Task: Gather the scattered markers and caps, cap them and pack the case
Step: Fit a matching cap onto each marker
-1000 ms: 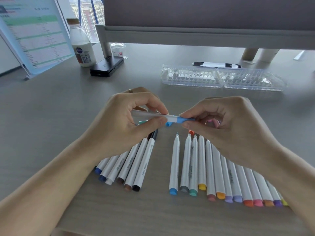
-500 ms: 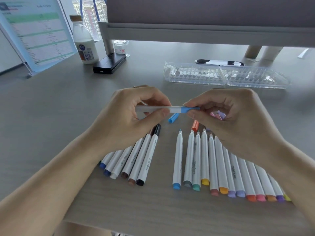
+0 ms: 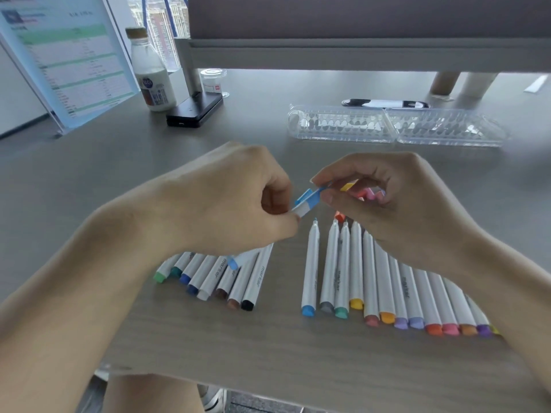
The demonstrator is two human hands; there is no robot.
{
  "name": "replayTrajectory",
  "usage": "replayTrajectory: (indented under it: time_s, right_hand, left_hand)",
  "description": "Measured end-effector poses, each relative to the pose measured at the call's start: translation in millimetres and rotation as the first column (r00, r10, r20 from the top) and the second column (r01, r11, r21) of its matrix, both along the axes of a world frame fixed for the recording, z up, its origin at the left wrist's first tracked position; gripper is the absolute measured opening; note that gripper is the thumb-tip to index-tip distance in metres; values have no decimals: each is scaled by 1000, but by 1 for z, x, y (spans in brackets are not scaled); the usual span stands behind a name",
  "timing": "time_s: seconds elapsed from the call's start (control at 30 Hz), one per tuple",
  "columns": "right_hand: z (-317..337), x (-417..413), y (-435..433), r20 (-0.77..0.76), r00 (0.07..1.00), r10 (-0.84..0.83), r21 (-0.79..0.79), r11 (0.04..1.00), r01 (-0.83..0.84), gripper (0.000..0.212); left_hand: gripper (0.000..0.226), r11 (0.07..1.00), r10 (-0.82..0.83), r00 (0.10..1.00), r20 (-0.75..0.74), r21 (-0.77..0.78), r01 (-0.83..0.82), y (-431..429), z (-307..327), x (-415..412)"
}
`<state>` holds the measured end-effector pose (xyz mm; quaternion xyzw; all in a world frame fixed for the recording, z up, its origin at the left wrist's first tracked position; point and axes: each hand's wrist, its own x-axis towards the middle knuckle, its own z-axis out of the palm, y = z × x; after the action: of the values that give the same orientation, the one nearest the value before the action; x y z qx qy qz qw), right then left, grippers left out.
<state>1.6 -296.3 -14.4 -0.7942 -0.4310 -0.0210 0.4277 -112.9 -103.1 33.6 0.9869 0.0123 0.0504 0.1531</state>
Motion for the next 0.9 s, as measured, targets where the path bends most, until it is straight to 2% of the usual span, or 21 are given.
replayTrajectory:
  time_s: [0.13, 0.23, 0.37, 0.53, 0.9]
  right_hand:
    - [2, 2, -2, 4, 997, -82, 32, 996, 82, 12]
    - [2, 4, -3, 11, 995, -103, 20, 994, 103, 14]
    - [1, 3, -2, 19, 995, -93, -14, 996, 94, 14]
    - [1, 3, -3, 13, 996, -91, -2, 996, 91, 14]
    - [1, 5, -4, 41, 992, -123, -37, 992, 125, 18]
  left_hand:
    - [31, 993, 112, 988, -104, 48, -108, -6, -11, -1]
    - [37, 990, 124, 984, -130, 83, -113, -11, -21, 0]
    - [44, 991, 111, 985, -135, 87, -100, -13, -24, 3]
    - [35, 993, 95, 986, -135, 83, -85, -9, -29, 4]
    - [35, 988, 137, 987, -89, 85, -129, -1, -26, 4]
